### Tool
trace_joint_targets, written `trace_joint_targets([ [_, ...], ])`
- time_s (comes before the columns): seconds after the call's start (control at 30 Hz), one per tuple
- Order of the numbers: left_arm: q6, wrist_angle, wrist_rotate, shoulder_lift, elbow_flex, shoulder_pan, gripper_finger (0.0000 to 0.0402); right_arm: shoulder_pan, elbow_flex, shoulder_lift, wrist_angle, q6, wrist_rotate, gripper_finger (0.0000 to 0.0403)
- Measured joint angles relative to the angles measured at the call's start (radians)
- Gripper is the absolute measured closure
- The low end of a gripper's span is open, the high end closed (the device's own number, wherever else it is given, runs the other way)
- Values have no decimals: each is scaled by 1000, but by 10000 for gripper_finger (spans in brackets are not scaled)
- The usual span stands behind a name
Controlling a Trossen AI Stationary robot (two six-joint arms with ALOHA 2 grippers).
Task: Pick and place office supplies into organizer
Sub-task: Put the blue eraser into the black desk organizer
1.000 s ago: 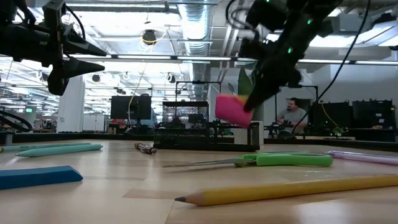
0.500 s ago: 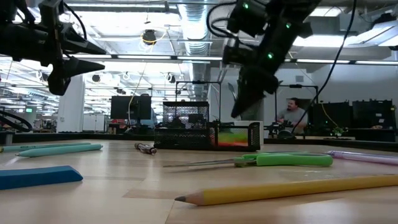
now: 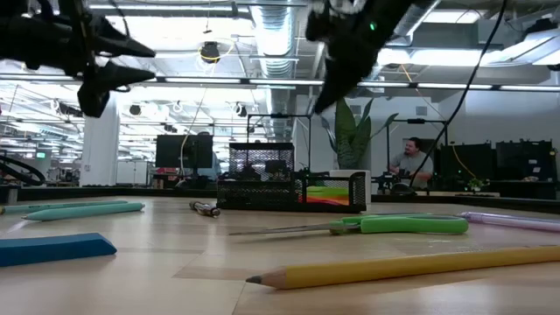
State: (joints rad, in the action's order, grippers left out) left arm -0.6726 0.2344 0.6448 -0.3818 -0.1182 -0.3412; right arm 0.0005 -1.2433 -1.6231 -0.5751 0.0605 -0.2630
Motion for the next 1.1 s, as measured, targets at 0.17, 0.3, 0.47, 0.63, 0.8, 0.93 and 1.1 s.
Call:
trace_joint_targets([
  [0.17, 132, -5, -68, -171, -99, 0, 253, -1, -103, 3, -5, 0, 26, 238],
  [0.3, 155, -11, -84, -306, -170, 0, 253, -1, -164, 3, 13, -1, 240, 246],
  [0.47, 163, -71, 59, -381, -223, 0, 253, 31, -114, 1, 182, 65, 621, 260],
  [0.63, 303, -104, 187, -356, -228, 1, 253, 69, 20, -16, 549, 138, 742, 278],
  [0.8, 317, -144, 202, -299, -228, 27, 253, 44, 92, -76, 841, 198, 732, 284],
  [0.93, 312, -165, 191, -256, -230, 45, 253, 51, 97, -166, 904, 162, 788, 280],
  [1.1, 287, -197, 177, -220, -230, 49, 253, 109, 77, -281, 991, 157, 841, 267],
])
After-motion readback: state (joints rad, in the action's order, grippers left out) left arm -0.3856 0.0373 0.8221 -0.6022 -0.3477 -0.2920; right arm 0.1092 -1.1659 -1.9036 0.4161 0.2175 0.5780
